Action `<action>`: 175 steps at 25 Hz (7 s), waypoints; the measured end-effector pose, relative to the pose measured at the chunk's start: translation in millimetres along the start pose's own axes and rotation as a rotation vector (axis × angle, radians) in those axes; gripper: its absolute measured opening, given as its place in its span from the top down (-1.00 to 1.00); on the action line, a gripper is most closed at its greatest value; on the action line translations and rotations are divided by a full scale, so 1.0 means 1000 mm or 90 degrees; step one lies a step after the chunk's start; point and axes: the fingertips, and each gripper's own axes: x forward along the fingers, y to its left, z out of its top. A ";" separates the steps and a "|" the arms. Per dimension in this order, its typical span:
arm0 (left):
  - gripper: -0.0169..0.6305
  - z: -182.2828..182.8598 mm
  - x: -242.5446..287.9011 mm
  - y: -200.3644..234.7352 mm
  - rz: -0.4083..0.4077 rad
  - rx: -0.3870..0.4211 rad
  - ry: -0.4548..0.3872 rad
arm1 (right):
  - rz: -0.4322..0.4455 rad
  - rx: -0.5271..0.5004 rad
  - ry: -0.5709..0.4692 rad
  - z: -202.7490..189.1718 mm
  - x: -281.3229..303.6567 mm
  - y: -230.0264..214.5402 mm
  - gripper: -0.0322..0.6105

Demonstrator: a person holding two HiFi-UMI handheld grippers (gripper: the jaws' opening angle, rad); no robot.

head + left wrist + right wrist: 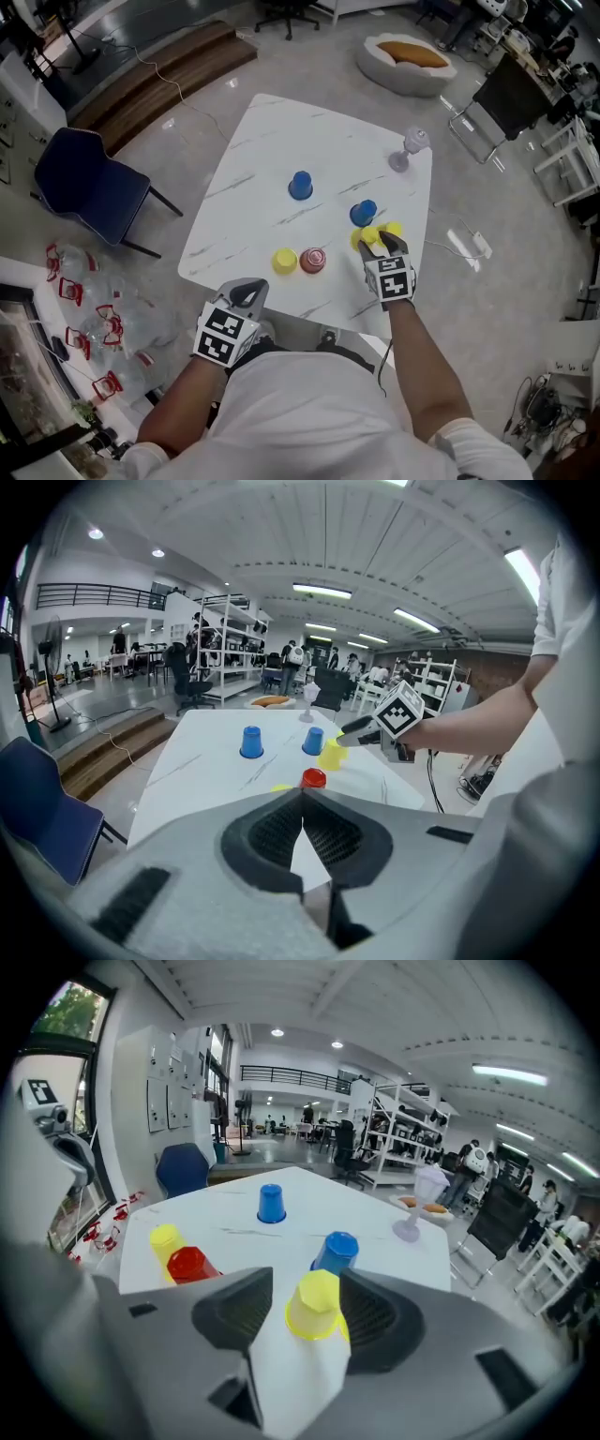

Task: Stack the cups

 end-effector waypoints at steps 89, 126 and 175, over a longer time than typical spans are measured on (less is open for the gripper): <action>0.92 -0.008 -0.004 -0.007 0.011 -0.001 0.003 | 0.180 -0.200 -0.039 0.062 -0.035 0.143 0.26; 0.92 -0.009 -0.004 0.006 0.050 -0.020 0.017 | 0.018 0.020 0.002 0.023 0.044 -0.047 0.09; 0.92 -0.005 -0.002 -0.011 0.015 0.003 0.005 | 0.162 -0.118 0.001 0.026 -0.042 0.100 0.23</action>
